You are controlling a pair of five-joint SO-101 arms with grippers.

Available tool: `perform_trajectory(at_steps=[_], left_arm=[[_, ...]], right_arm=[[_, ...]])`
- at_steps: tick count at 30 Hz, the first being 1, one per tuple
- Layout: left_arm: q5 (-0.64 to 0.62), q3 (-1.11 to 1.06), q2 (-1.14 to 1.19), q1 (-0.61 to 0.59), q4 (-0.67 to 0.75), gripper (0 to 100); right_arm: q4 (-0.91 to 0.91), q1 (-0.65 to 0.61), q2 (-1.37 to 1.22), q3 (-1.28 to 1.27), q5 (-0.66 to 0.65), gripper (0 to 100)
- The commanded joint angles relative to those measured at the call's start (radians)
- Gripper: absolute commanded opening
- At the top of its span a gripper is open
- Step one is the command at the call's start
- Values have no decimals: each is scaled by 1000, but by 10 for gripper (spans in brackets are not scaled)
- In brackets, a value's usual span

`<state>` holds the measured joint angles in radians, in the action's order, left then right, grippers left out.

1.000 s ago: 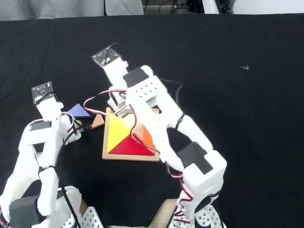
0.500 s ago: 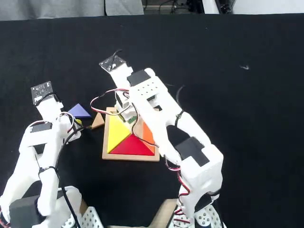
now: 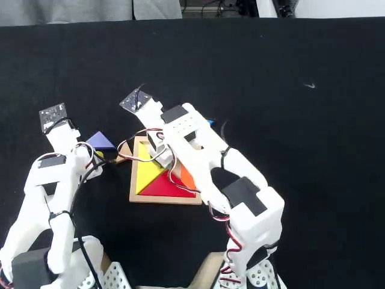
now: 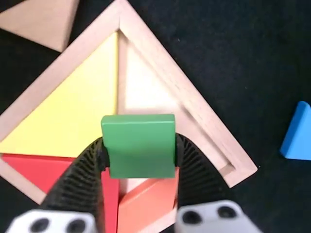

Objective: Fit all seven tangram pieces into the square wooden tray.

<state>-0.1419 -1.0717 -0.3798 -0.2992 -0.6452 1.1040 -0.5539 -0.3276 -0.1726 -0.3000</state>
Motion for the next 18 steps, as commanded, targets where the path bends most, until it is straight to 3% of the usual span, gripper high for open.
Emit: perform_trajectory(at_steps=[1,9,18], left_arm=[[8,12,-29,7,14,209],[8,12,-29,7,14,209],[8,12,-29,8,14,209]], right_arm=[[-14,-18,18,24,-3,19],[21,-20,-31,84,-2,127],[21,-23,-25,87,0,127]])
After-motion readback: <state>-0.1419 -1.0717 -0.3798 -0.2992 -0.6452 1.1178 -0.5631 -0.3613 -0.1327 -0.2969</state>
